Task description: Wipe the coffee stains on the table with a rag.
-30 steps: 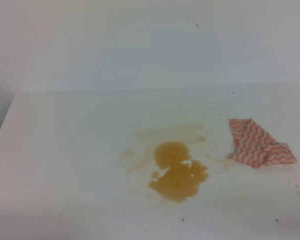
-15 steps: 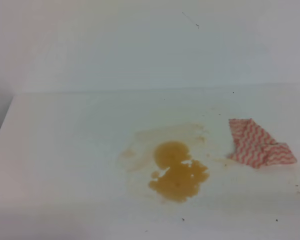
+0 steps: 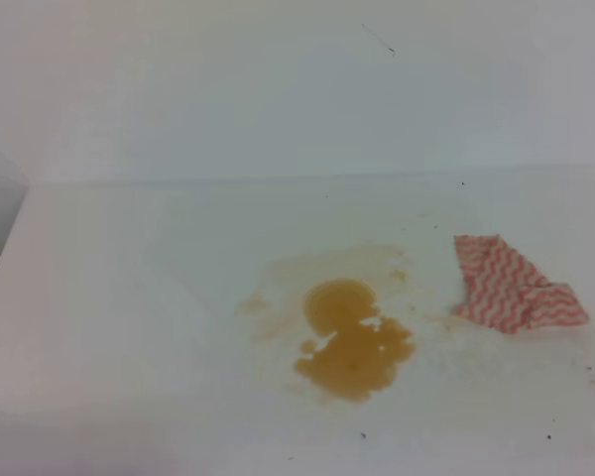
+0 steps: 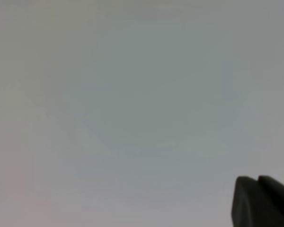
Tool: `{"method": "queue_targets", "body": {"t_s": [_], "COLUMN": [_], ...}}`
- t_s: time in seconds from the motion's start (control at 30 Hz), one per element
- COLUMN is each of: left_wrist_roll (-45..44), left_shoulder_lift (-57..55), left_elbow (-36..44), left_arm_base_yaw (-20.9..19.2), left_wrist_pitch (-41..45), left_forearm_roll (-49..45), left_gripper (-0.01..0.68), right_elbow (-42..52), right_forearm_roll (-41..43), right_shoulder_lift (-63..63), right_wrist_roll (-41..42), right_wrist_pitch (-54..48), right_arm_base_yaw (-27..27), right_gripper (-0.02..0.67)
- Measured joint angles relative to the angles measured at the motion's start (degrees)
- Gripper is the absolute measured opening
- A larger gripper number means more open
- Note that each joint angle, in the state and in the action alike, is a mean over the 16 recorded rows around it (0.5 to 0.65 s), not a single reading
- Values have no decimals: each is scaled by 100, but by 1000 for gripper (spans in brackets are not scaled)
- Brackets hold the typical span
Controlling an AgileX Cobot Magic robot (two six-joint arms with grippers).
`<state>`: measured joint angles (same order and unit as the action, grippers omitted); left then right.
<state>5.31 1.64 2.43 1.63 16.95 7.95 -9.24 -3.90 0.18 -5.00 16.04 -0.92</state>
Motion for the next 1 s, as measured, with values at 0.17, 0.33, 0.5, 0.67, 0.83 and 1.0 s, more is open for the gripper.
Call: {"method": "queue_targets", "body": {"t_s": [0.17,0.33,0.5,0.67,0.83,1.0], "left_wrist_roll": [0,0,0,0,0,0], "left_shoulder_lift": [0,-10,-41,-62,-92,-82], "left_elbow": [0,0,0,0,0,0], "left_arm_base_yaw": [0,0,1,1,1,1], "left_wrist_pitch": [0,1,4,6,8,8], "left_forearm_roll": [0,0,0,0,0,0], "left_gripper": [0,0,0,0,0,0], "right_elbow": [-844,-1613,-2116,-2359,-2443,-2548], "right_forearm_roll": [8,16,-7,-154,-337,-509], "right_shoulder_lift": [428,1160,1984,2627,3077,3583], "right_wrist_roll": [-33,7,53,63,168,445], "right_wrist_pitch": [-901,-1921,-2661,-3094,-3374,-3744], "right_arm_base_yaw": [0,0,0,0,0,0], "right_gripper": [-3,-3,-3,-3,-3,-3]}}
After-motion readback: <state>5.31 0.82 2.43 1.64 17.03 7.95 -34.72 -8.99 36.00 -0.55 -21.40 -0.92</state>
